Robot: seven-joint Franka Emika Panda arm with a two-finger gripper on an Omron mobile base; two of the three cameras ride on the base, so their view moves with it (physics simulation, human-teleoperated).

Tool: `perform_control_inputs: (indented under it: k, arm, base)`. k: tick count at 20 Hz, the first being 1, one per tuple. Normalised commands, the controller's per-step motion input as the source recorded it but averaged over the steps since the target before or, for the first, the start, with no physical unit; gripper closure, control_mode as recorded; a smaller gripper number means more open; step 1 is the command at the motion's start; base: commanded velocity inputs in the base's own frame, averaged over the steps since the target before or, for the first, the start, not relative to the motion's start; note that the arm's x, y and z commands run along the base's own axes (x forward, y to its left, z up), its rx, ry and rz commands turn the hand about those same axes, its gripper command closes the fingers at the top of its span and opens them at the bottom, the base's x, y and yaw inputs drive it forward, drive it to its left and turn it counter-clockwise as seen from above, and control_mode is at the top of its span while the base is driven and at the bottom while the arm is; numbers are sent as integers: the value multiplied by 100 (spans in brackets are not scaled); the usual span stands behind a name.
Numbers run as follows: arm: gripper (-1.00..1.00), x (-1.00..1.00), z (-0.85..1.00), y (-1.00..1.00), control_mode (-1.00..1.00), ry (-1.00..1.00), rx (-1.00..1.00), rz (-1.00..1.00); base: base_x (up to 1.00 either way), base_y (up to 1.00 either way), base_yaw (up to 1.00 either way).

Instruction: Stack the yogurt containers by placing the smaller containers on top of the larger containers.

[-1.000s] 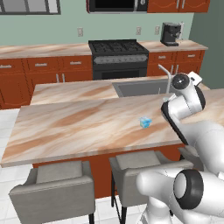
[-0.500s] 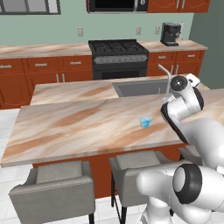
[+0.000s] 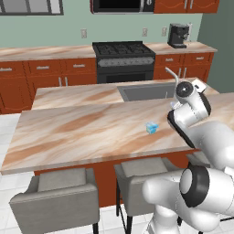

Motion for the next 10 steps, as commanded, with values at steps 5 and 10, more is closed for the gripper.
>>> perform_control_inputs:
  k: [5,10]
  arm:
    - [100,11,-13,0,-100,0,0,0]
    - [100,11,-10,0,-100,0,0,0]
  base:
    - [0,0,0]
    - [0,0,0]
